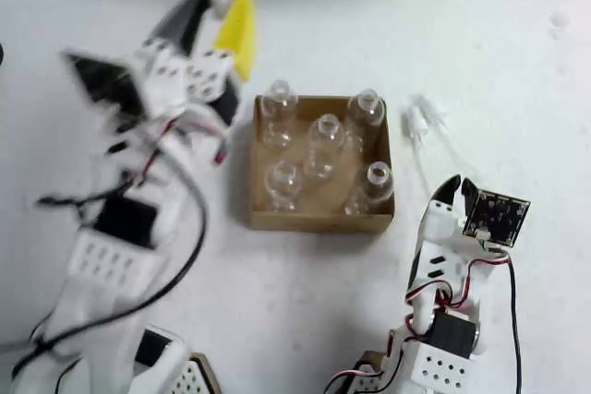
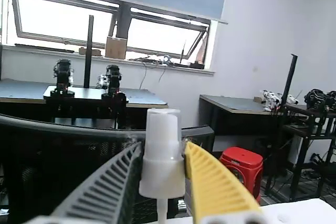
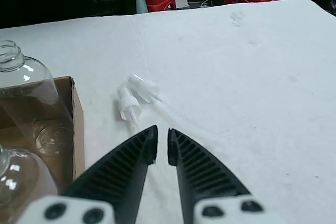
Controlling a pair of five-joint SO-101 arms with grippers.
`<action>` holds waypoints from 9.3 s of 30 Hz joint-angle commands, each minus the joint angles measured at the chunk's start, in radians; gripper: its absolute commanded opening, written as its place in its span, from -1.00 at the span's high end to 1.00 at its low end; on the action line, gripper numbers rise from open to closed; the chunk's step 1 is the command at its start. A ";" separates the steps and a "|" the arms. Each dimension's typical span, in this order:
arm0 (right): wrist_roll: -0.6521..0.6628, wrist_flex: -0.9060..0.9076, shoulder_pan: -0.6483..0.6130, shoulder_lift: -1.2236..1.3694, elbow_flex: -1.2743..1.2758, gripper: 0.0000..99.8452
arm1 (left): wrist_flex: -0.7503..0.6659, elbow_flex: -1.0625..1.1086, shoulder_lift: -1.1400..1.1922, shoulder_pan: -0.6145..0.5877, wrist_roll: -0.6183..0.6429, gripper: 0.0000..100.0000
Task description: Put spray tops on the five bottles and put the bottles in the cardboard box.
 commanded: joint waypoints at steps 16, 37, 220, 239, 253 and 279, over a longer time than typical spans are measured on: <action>0.000 -0.027 -0.012 -0.002 0.006 0.96 | -0.210 -0.319 0.558 0.038 -0.038 0.96; 0.000 -0.027 -0.012 -0.002 0.006 0.96 | -0.327 -0.241 0.634 0.016 -0.040 0.96; 0.002 -0.021 -0.013 -0.001 0.006 0.96 | 0.913 -2.222 2.199 -0.619 -0.252 0.59; 0.002 -0.021 -0.015 0.004 0.006 0.96 | 0.839 -1.995 2.192 -0.611 -0.391 0.92; 0.002 -0.025 -0.015 0.002 0.006 0.96 | 1.683 -2.266 1.929 -0.449 -0.531 0.96; 0.002 -0.021 -0.012 -0.002 0.006 0.96 | 1.077 -0.809 1.236 -0.524 -0.635 0.95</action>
